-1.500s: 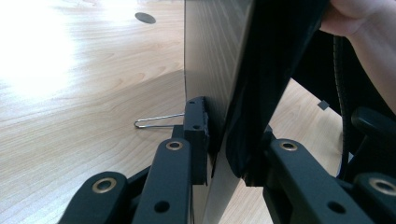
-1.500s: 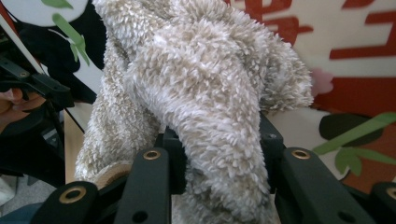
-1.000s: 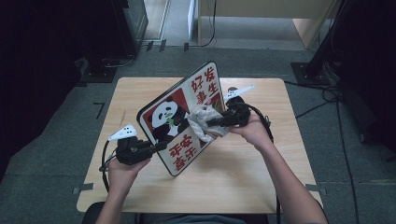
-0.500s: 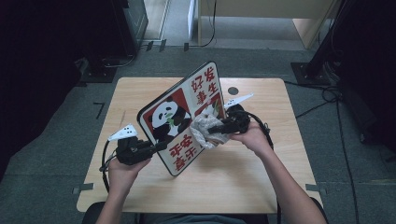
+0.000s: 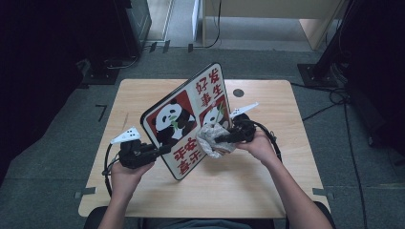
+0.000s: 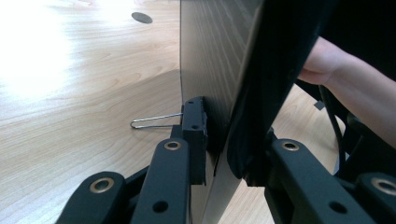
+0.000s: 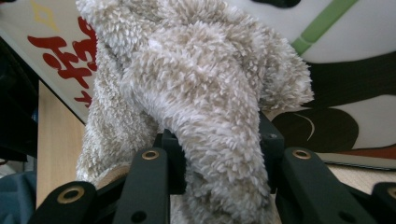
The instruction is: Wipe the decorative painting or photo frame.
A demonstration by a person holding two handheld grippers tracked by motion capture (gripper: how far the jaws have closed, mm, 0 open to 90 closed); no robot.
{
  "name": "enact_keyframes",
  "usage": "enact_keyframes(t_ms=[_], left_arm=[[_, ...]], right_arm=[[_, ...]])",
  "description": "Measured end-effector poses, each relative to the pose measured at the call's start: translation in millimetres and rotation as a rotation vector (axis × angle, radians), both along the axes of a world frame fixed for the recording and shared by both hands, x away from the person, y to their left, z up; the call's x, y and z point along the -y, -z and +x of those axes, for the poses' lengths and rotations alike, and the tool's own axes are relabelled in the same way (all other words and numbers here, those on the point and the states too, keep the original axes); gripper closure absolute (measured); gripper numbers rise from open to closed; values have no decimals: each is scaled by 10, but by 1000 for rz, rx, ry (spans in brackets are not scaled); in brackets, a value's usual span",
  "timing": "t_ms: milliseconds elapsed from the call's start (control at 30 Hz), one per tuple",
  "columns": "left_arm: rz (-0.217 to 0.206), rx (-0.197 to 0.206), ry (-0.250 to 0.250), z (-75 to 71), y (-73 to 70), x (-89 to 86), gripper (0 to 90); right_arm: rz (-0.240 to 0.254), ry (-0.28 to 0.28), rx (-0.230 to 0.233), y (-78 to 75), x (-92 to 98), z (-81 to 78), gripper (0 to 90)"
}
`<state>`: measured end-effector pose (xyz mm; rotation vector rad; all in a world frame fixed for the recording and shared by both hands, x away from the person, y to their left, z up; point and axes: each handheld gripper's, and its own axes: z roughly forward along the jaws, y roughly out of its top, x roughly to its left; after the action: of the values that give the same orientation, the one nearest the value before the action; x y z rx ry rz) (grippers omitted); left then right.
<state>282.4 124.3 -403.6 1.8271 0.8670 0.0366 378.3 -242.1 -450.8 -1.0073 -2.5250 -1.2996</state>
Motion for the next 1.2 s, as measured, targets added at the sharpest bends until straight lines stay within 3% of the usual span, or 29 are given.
enact_keyframes(t_ms=[167,333,567,767,1200], left_arm=[[1,1,0,-1,-1,2,758],[0,0,0,-2,-1,3,758],[1,0,2,-4,-2,4,758],[1,0,1,-5,-3,5,758],[6,3,-6,-5,-4,3,762]], right_arm=[[-18,2,-32,95,-6,-25,658],[-21,1,-33,165,-1,-45,658],[-68,-16,-49,292,-8,-78,657],[-50,-18,-47,361,17,-81,657],[-39,-25,-73,278,67,-81,665]])
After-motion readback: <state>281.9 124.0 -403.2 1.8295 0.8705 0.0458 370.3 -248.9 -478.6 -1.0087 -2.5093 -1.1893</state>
